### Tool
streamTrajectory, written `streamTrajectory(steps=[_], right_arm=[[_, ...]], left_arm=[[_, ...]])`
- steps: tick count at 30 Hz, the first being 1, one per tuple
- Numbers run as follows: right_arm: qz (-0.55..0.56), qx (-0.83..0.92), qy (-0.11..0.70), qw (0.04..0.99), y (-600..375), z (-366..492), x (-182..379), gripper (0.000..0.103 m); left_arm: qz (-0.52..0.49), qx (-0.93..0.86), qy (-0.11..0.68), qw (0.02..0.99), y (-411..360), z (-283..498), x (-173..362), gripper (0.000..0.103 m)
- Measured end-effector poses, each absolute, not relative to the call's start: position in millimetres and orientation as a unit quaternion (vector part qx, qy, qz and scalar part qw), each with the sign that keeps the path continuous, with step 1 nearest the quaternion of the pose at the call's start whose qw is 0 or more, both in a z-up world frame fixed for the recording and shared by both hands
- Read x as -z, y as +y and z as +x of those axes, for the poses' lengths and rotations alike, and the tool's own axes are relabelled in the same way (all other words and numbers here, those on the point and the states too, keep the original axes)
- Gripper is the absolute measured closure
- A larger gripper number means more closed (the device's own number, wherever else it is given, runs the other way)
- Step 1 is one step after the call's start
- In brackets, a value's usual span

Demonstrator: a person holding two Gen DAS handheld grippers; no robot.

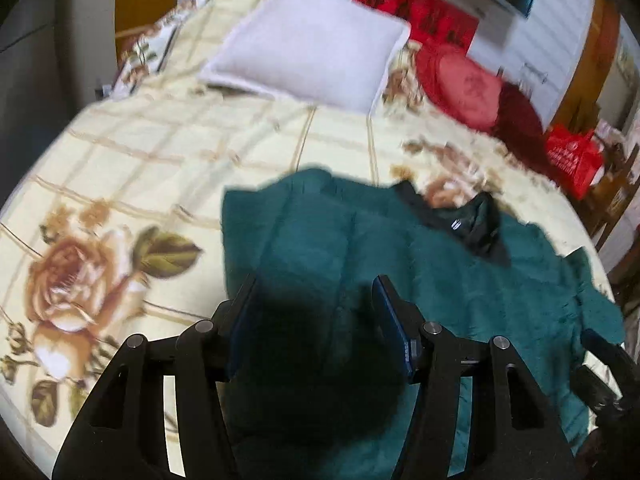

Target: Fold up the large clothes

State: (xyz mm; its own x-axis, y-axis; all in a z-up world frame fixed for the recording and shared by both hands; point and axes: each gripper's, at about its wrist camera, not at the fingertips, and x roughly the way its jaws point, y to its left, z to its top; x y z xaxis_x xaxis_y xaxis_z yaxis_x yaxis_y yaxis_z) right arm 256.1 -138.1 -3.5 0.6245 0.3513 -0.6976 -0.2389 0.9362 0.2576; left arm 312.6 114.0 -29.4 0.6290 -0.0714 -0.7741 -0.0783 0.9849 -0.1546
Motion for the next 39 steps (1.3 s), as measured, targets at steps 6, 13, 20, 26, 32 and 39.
streamTrajectory(steps=[6,13,20,26,32,39], right_arm=[[0.053,-0.108,0.493,0.862,-192,291,67,0.0],[0.009,-0.103,0.493,0.864,-209,296,77,0.003],[0.062,-0.125,0.451,0.881,-224,288,32,0.006],[0.006,-0.087,0.476,0.875,-193,319,54,0.005],[-0.012,-0.079,0.501,0.862,-196,320,72,0.0],[-0.001,-0.083,0.436,0.896,-197,273,16,0.0]], left_arm=[[-0.071,-0.01,0.439,0.896,102,309,51,0.046],[-0.039,0.006,0.446,0.894,80,309,62,0.046],[-0.069,0.003,0.406,0.911,93,298,43,0.046],[-0.068,-0.016,0.432,0.899,94,305,63,0.045],[-0.053,-0.023,0.44,0.896,87,303,53,0.041],[-0.048,-0.037,0.428,0.902,89,270,39,0.03]])
